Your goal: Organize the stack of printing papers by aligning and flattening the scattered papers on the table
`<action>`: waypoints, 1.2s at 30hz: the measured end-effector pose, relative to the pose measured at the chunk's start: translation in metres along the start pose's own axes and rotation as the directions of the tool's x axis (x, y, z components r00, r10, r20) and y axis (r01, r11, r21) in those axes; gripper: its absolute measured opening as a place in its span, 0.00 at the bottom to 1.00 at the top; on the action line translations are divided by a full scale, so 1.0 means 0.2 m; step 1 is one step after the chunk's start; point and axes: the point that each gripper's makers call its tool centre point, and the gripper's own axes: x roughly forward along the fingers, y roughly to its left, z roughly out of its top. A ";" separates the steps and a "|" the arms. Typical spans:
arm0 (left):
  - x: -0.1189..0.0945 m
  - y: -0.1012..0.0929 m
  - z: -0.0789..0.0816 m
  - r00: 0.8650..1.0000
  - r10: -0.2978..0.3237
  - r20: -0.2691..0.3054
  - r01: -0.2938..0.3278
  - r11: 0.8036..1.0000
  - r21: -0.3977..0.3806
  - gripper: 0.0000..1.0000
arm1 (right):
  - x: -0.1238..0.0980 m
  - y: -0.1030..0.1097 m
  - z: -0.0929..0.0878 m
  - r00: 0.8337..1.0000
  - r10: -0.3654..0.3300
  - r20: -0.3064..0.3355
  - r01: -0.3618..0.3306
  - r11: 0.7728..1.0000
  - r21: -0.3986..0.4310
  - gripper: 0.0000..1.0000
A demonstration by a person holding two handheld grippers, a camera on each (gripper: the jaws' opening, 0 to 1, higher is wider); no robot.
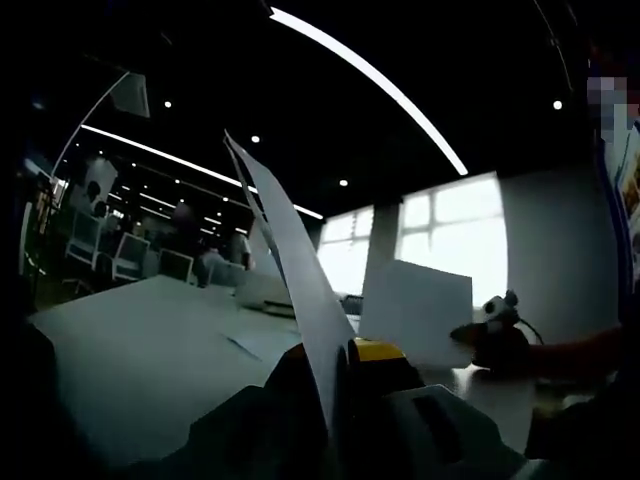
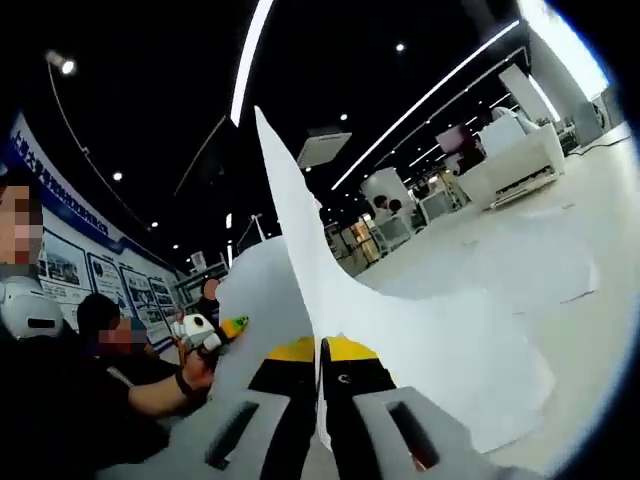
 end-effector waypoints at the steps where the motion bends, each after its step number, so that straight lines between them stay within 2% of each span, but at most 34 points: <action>1: 0.00 0.00 0.00 1.000 0.000 0.000 0.000 1.000 0.000 0.09 | -0.01 0.04 0.00 0.999 0.045 0.005 -0.045 0.999 0.028 0.00; 5: 0.00 -0.01 0.00 1.000 -0.001 -0.002 0.001 1.000 0.001 0.09 | -0.03 0.16 0.03 0.982 0.183 0.041 -0.185 0.979 0.081 0.00; 7: 0.00 -0.01 0.00 1.000 -0.001 -0.003 0.001 1.000 0.002 0.09 | -0.04 0.21 0.04 0.973 0.227 0.045 -0.231 0.969 0.091 0.00; 10: 0.00 -0.01 0.00 1.000 -0.003 -0.006 0.003 1.000 0.003 0.09 | -0.06 0.30 0.09 0.939 0.329 0.104 -0.341 0.930 0.140 0.00; 14: 0.00 -0.01 -0.01 1.000 -0.003 -0.012 0.003 1.000 0.005 0.09 | -0.08 0.38 0.17 0.902 0.406 0.150 -0.426 0.894 0.142 0.00; 17: 0.00 -0.01 -0.01 1.000 -0.003 -0.010 0.003 1.000 0.002 0.09 | -0.09 0.40 0.21 0.892 0.420 0.166 -0.442 0.886 0.137 0.00; 19: 0.00 -0.01 -0.01 1.000 -0.003 -0.011 0.003 1.000 0.002 0.09 | -0.11 0.42 0.24 0.881 0.439 0.178 -0.463 0.877 0.130 0.00; 20: 0.00 -0.01 -0.01 1.000 -0.003 -0.012 0.003 1.000 0.003 0.09 | -0.13 0.44 0.27 0.869 0.457 0.190 -0.483 0.867 0.123 0.00; 24: 0.00 -0.01 -0.01 1.000 -0.004 -0.014 0.004 1.000 0.003 0.09 | -0.16 0.49 0.31 0.850 0.486 0.203 -0.512 0.852 0.104 0.00; 30: 0.00 -0.01 -0.01 1.000 -0.005 -0.013 0.005 1.000 0.005 0.09 | -0.18 0.55 0.33 0.830 0.523 0.196 -0.545 0.835 0.081 0.00; 33: 0.00 -0.01 -0.01 1.000 -0.004 -0.013 0.005 1.000 0.006 0.09 | -0.19 0.59 0.33 0.813 0.552 0.188 -0.572 0.818 0.071 0.00; 36: 0.00 -0.01 -0.01 1.000 -0.005 -0.013 0.005 1.000 0.006 0.09 | -0.19 0.61 0.32 0.809 0.562 0.172 -0.579 0.812 0.069 0.00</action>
